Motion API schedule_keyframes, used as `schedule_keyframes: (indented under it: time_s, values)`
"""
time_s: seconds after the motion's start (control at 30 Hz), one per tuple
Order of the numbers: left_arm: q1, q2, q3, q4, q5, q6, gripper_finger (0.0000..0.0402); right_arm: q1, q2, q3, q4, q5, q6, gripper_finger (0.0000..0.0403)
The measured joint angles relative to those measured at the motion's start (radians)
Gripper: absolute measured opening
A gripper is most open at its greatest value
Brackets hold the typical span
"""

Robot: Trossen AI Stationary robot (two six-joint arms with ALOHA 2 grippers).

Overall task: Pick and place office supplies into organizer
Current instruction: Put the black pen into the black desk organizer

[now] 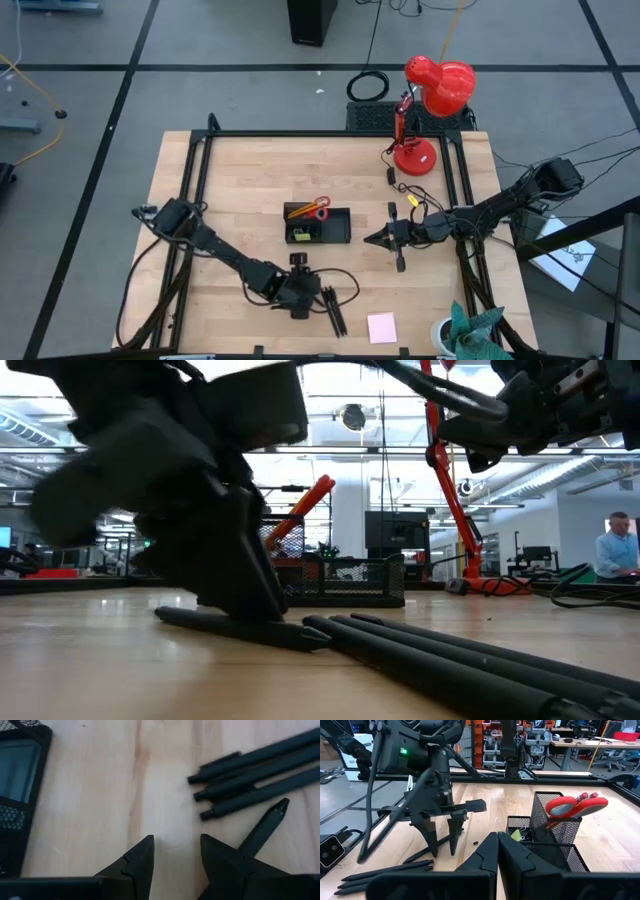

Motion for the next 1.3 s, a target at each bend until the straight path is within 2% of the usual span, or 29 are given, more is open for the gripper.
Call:
schedule_keyframes:
  time_s: [0.33, 0.57, 1.0, 1.17, 1.3]
  values:
    - [-0.093, -0.012, 0.002, -0.216, 0.032, -0.060, 0.0168, 0.000, 0.000, 0.000, -0.001, 0.000, -0.004, 0.0004]
    - [-0.099, -0.027, 0.000, -0.221, 0.038, -0.118, 0.0168, 0.000, 0.000, 0.000, 0.001, 0.000, -0.004, 0.0004]
    - [-0.179, -0.056, -0.002, -0.278, 0.216, -0.320, 0.0168, 0.000, 0.000, 0.000, 0.000, 0.000, -0.003, 0.0004]
    - [-0.210, -0.075, -0.003, -0.252, 0.216, -0.378, 0.0168, 0.000, 0.000, 0.000, 0.001, 0.000, -0.002, 0.0004]
    - [-0.217, -0.097, -0.006, -0.205, 0.220, -0.368, 0.0168, 0.000, 0.000, 0.000, 0.003, 0.000, 0.004, 0.0004]
